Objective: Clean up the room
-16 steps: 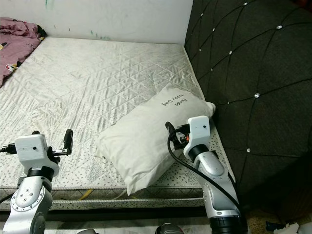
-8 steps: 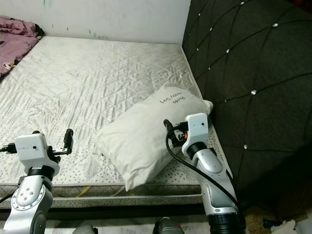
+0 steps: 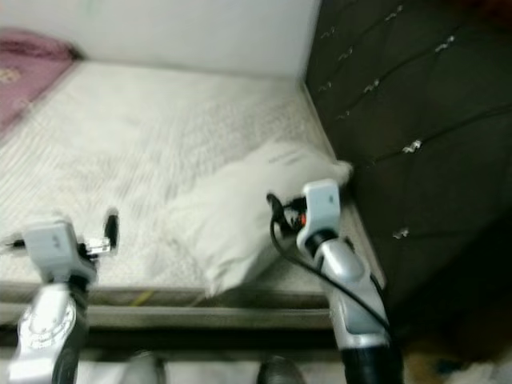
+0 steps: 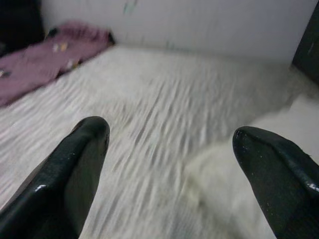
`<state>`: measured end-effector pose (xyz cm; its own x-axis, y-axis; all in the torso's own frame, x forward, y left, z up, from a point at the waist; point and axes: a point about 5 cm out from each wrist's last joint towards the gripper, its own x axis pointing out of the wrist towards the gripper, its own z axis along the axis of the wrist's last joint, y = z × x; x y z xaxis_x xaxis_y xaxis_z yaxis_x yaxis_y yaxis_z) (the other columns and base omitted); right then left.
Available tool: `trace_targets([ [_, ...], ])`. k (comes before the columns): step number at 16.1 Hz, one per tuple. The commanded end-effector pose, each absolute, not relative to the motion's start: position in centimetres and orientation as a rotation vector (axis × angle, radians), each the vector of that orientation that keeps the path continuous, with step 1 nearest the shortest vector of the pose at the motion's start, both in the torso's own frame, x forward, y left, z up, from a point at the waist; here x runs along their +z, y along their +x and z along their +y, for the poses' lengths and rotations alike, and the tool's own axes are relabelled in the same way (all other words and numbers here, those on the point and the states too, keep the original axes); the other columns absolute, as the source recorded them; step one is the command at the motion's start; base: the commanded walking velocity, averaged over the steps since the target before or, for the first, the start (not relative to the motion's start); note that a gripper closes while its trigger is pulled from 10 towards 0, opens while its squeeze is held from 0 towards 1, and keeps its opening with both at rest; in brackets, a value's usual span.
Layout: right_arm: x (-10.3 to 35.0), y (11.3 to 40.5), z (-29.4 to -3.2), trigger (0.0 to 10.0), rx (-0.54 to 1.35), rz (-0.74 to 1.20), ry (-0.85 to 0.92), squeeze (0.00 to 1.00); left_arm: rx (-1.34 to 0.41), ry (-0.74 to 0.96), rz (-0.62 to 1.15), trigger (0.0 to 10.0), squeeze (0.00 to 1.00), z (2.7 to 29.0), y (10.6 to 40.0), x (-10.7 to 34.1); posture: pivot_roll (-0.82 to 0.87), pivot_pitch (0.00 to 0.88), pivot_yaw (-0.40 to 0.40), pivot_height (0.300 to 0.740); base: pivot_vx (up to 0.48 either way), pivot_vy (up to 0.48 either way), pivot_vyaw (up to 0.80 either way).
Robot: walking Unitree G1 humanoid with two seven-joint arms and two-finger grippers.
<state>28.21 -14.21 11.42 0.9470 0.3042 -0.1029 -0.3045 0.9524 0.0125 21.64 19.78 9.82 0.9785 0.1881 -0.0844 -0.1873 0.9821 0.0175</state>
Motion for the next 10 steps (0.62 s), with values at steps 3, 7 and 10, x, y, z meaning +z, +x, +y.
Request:
trace_targets([
  [3,11.25,28.18,-14.37,10.0,0.302,0.121,-0.003,0.0,0.194,0.005,0.071,10.0,0.0,19.74,22.05,10.29,-0.07,0.0,-0.079,0.652,0.0,0.0,0.0],
  [7,11.19,28.37,-14.18,10.0,0.311,0.123,-0.007,0.0,0.201,0.0,0.073,10.0,0.0,19.82,22.06,10.21,-0.06,0.0,-0.086,0.652,0.0,0.0,0.0],
  [10,11.28,28.42,-13.83,10.0,0.332,0.114,-0.033,0.0,0.199,-0.005,0.07,10.0,0.0,19.83,22.05,10.22,-0.06,0.0,-0.086,0.652,0.0,0.0,0.0],
])
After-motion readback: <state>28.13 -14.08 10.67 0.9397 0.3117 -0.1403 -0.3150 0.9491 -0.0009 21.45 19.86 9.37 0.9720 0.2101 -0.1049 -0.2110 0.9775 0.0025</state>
